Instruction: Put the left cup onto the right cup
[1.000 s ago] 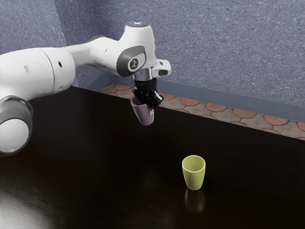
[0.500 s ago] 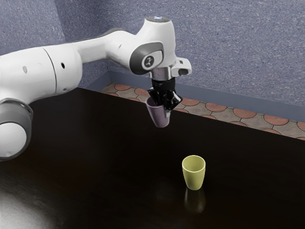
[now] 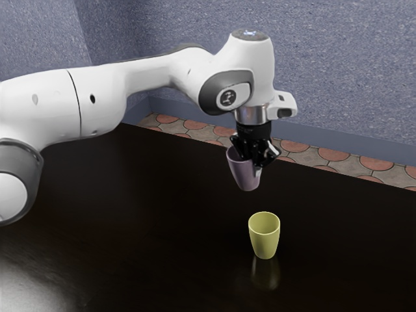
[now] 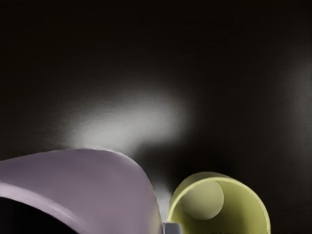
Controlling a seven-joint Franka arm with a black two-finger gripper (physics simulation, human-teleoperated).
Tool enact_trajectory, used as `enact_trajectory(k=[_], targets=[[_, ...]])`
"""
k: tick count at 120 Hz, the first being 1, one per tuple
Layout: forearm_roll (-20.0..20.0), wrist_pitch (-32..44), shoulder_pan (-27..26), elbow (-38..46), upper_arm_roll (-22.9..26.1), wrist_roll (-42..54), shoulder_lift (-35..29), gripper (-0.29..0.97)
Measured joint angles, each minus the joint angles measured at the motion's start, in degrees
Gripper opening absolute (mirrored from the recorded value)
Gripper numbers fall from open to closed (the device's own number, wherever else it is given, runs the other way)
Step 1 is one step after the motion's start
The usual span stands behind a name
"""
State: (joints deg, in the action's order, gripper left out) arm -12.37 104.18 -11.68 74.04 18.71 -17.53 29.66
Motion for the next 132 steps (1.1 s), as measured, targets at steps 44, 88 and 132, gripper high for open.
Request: enact_trajectory(k=[44,88,132], targets=[[-2.34,-0.06,-1.25,0.49,3.4,-5.58,0.33,-0.11],[-3.36,0.07,-1.46,0.89,5.77,-9.8,0.56,-0.11],[-3.34,0.65,-1.38,1.92,5.82,-12.25,1.47,-0.11]])
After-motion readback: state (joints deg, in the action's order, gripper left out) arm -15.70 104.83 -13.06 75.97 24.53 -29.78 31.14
